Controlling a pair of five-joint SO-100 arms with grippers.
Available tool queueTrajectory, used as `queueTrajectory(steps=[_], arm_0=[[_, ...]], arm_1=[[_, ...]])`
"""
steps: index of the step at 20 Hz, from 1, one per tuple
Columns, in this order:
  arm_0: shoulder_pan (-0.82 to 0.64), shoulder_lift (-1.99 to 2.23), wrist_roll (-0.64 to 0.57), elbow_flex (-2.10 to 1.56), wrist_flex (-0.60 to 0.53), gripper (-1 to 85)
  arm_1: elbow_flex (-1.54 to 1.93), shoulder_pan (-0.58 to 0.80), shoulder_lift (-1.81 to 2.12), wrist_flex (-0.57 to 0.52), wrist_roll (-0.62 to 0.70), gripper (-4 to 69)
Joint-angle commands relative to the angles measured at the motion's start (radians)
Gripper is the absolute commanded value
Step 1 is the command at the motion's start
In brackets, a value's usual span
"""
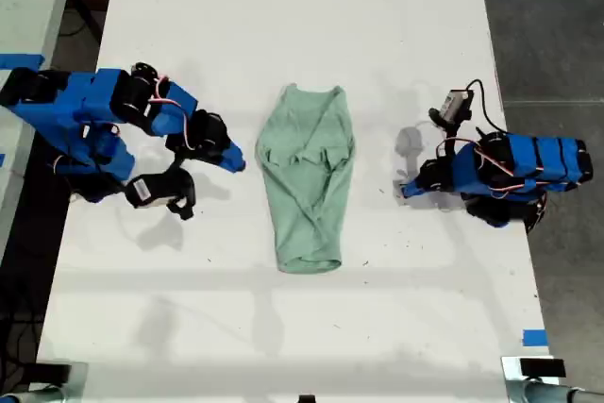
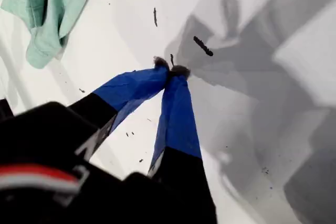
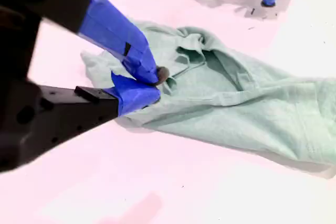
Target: Fold t shirt
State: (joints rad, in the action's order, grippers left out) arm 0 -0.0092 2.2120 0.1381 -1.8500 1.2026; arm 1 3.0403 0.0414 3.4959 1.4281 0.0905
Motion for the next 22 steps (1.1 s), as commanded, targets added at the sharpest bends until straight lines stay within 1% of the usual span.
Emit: queueTrajectory(steps=[1, 2, 3, 4, 5, 6, 7, 10, 22], arm_0=[[-0.044, 0.672, -0.014, -0.652, -0.245, 0.1], [-0.06, 0.893, -0.014, -0.836, -0.261, 0.0], [-0.069, 1.123, -0.014, -1.003, -0.239, 0.0], [-0.078, 1.365, -0.015, -1.143, -0.167, 0.0], [-0.092, 1.385, -0.025, -1.201, -0.112, 0.0], [-0.109, 1.341, -0.086, -1.246, -0.152, 0.0], [-0.103, 1.387, -0.127, -1.295, -0.179, 0.0], [-0.112, 1.393, -0.198, -1.359, -0.183, 0.0], [-0.138, 1.393, -0.193, -1.359, -0.167, 0.0]], arm_1=[[0.04, -0.008, 0.005, -0.029, -0.011, 1.5], [0.04, -0.006, 0.005, -0.029, -0.011, 1.5], [0.04, -0.005, 0.005, -0.029, -0.012, 1.5], [0.04, -0.003, 0.005, -0.029, -0.012, 1.5], [0.04, -0.002, 0.005, -0.029, -0.012, 1.5], [0.04, -0.002, 0.005, -0.029, -0.015, 1.5], [0.04, -0.003, 0.005, -0.029, -0.015, 1.5], [0.04, -0.005, 0.005, -0.029, -0.017, 1.5], [0.04, -0.014, 0.005, -0.029, -0.021, 1.5]])
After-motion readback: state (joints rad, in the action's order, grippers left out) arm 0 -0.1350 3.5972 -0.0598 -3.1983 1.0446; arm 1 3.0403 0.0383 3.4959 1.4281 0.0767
